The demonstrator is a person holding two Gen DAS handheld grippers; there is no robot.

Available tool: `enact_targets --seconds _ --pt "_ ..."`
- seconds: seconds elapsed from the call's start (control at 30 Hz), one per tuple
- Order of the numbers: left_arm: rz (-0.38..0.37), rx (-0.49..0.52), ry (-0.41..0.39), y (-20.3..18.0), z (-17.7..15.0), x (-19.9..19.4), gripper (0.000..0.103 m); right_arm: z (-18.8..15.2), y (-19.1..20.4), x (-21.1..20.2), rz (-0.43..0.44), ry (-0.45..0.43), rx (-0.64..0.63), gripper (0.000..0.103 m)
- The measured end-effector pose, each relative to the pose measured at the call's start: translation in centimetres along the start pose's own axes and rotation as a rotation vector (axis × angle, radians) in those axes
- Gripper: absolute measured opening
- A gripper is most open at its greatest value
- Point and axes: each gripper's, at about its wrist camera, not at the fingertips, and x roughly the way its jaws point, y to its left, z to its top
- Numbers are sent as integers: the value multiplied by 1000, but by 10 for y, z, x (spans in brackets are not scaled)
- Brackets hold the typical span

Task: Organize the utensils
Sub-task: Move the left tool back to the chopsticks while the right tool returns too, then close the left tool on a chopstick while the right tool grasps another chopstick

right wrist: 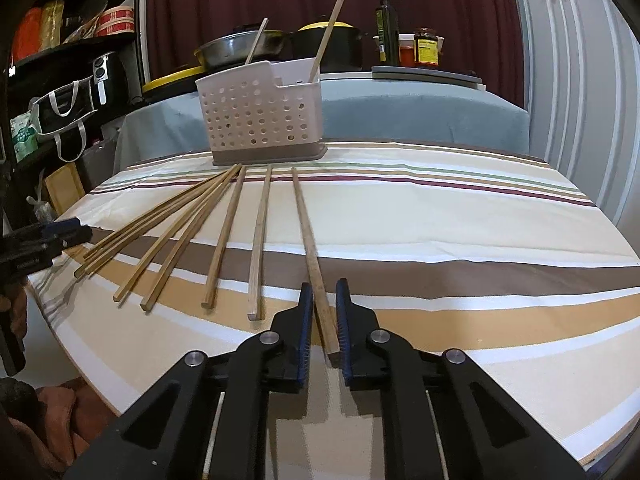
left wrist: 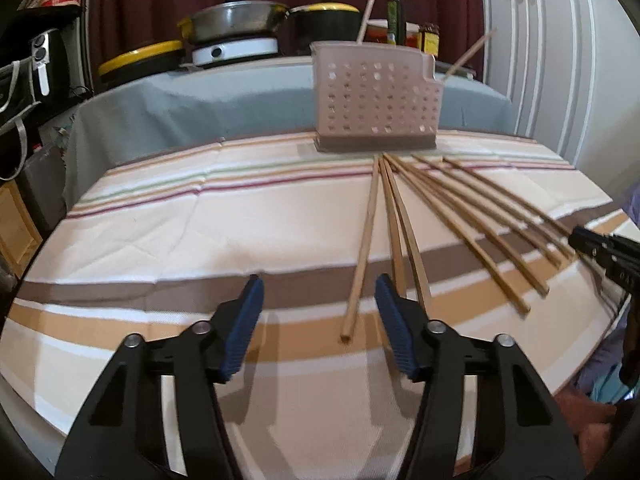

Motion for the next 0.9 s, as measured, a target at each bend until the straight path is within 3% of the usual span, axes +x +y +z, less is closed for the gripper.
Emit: enact_targets --seconds 0.27,0.43,0.57,0.9 --pt "-38 24 14 -5 -9 8 26 -1 2 0 3 -7 -9 13" --pt "-49 15 -1 -5 -9 10 22 -3 0 0 9 -18 1 13" --pt "-56 11 -12 -1 -10 10 10 -4 0 -1 11 -25 4 13" --pt "-67 45 -31 -7 -9 4 6 -4 1 -4 23 -29 1 8"
